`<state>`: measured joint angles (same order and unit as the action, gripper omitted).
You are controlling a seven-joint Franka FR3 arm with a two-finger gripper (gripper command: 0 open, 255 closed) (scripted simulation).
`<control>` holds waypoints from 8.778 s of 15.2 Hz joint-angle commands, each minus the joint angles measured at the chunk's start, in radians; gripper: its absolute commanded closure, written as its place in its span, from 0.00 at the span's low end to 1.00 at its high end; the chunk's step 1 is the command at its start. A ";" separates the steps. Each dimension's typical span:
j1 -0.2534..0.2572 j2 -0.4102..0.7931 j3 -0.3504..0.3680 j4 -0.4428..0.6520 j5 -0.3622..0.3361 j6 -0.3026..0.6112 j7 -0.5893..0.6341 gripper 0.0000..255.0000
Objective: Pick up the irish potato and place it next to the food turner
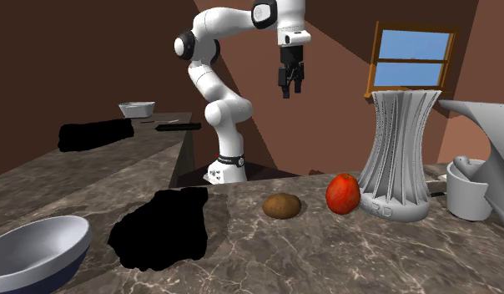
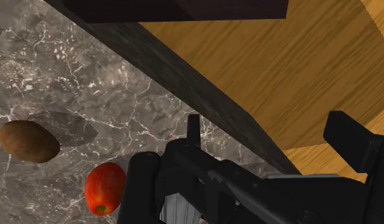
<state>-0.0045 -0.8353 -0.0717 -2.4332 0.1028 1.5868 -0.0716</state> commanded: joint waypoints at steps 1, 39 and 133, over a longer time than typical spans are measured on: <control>0.000 0.000 0.000 0.000 0.000 0.000 0.000 0.00; 0.030 0.870 -0.590 0.078 0.019 0.884 -1.037 0.00; 0.310 0.843 -0.059 0.149 -0.143 0.807 -0.107 1.00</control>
<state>0.3045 -0.0029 -0.1319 -2.2806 -0.0413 2.3789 -0.1804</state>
